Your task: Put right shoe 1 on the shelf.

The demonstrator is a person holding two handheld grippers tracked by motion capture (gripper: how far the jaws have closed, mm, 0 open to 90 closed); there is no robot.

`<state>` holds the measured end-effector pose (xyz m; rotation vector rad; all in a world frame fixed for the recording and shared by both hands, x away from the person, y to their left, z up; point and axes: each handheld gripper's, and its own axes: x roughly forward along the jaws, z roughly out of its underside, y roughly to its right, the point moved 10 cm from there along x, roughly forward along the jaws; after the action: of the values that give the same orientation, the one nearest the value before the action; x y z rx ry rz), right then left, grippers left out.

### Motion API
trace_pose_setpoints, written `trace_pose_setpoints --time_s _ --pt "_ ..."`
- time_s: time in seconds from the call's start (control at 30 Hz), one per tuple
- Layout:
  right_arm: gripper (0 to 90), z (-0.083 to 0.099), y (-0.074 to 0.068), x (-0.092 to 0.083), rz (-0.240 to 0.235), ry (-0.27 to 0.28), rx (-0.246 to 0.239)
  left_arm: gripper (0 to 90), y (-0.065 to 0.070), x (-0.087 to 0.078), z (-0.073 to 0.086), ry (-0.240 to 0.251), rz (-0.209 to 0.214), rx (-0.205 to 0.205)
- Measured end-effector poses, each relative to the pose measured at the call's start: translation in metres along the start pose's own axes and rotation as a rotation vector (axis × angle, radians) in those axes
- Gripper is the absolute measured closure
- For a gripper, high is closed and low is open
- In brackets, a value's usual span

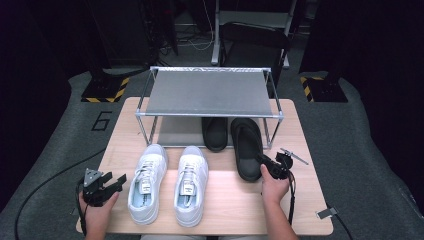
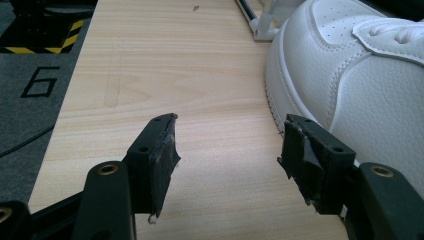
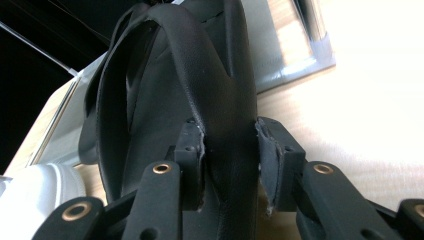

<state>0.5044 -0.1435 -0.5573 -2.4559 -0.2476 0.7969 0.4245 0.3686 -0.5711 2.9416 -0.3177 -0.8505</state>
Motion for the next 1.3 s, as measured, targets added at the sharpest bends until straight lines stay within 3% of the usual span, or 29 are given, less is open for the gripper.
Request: trace_pose_setpoints --time_s 0.23,0.47,0.6,0.73,0.77,0.9,1.3 --pt "64.9 -0.009 -0.002 0.008 0.007 0.043 0.002 38.3 0.001 0.001 0.0 0.0 0.001 0.003" --pt "65.0 -0.014 -0.009 0.02 0.028 0.043 -0.025 38.3 0.0 0.001 0.001 -0.004 0.003 0.001" --pt "65.0 -0.017 -0.01 0.028 0.05 0.035 -0.009 38.3 0.0 0.002 0.0 0.011 -0.001 0.0" --pt "65.0 -0.02 -0.011 0.035 0.053 0.044 -0.038 38.3 0.0 0.002 0.0 0.01 -0.002 0.0" --pt "65.0 -0.021 -0.012 0.036 0.051 0.041 -0.016 38.3 0.0 0.002 0.0 0.011 0.0 -0.002" --pt "65.0 -0.024 -0.01 0.042 0.064 0.033 -0.018 38.3 -0.001 0.002 0.001 0.007 -0.001 -0.005" --pt "64.9 -0.028 -0.012 0.057 0.049 0.074 0.032 38.3 -0.002 0.002 0.002 -0.009 0.003 -0.001"
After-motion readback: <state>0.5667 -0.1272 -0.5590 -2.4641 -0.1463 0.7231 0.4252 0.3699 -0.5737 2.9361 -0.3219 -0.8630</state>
